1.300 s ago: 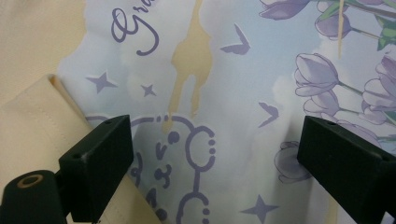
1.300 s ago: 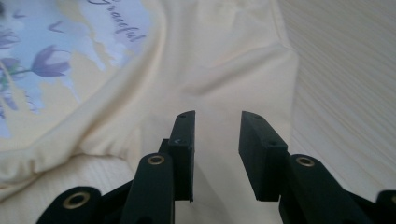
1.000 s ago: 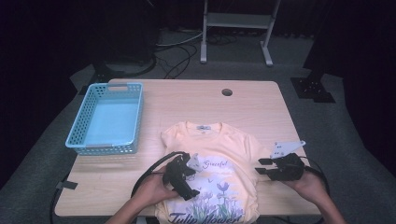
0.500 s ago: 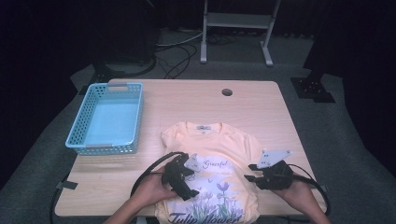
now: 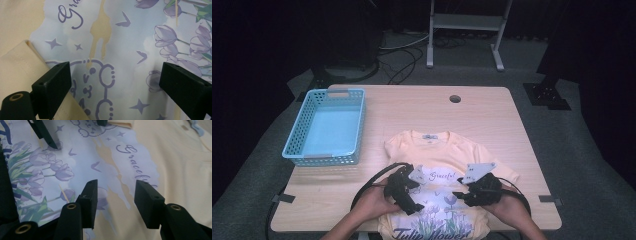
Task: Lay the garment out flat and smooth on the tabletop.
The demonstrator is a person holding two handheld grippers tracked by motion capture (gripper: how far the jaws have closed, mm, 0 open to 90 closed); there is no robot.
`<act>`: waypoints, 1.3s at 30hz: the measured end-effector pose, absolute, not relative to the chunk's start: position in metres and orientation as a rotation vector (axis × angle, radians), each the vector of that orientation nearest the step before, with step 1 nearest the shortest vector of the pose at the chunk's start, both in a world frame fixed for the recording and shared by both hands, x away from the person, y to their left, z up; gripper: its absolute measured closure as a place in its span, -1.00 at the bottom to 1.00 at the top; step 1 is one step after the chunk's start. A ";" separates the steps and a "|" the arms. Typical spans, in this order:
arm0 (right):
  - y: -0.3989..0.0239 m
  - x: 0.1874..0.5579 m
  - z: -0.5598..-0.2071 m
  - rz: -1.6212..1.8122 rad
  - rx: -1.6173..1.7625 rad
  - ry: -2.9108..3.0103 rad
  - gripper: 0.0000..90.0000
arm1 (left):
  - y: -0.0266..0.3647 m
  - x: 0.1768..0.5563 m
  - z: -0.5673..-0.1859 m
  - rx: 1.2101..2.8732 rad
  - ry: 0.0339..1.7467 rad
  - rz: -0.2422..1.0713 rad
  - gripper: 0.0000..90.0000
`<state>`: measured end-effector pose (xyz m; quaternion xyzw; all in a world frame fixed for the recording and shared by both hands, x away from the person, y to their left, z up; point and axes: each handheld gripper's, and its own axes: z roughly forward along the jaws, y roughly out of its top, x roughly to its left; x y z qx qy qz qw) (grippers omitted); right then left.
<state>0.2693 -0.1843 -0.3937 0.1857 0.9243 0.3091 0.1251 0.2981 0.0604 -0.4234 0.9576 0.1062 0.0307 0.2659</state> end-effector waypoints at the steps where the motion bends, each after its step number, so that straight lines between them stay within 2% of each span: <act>1: -0.181 0.271 -0.396 0.903 0.544 2.706 0.17 | 0.060 0.298 -0.423 2.586 0.286 0.084 -0.77; 13: -0.165 0.294 -0.426 0.939 0.635 2.772 -0.10 | 0.063 0.302 -0.424 2.580 0.303 0.088 -0.77; 26: -0.176 0.298 -0.429 0.975 0.604 2.781 -0.20 | 0.056 0.299 -0.424 2.580 0.331 0.105 -0.78; 39: -0.210 0.285 -0.430 0.986 0.605 2.775 -0.20 | 0.023 0.285 -0.425 2.576 0.310 0.105 -0.78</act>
